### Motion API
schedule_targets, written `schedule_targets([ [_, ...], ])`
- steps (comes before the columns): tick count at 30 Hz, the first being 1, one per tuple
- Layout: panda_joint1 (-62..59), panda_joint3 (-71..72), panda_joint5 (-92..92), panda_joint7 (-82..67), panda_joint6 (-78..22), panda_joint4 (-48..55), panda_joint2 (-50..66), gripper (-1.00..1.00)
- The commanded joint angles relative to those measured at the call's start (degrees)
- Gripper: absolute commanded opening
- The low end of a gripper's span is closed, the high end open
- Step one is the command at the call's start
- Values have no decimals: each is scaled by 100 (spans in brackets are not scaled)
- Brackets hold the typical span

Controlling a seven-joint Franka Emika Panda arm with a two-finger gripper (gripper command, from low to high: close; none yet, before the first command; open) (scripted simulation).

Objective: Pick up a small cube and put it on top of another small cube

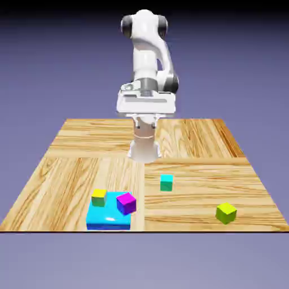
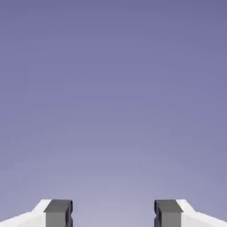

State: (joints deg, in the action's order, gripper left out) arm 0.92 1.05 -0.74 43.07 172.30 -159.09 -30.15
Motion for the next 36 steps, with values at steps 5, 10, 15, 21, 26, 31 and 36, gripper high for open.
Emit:
schedule_targets([
  [5, 96, 437, -307, 254, -707, 793, 1039, 0],
  [10, 193, 873, -615, 509, -1415, 1585, 2077, 0],
  [15, 289, 1310, -922, 763, -2122, 2377, 3115, 0],
  [21, 405, 1834, -1290, 1068, -2971, 3328, 4361, 0],
  [26, 502, 2271, -1598, 1323, -3678, 4121, 5399, 0],
  [31, 597, 2701, -1900, 1573, -4375, 4902, 6422, 0],
  [36, 827, 2347, -2289, 1809, -3672, 4871, 7119, 0],
])
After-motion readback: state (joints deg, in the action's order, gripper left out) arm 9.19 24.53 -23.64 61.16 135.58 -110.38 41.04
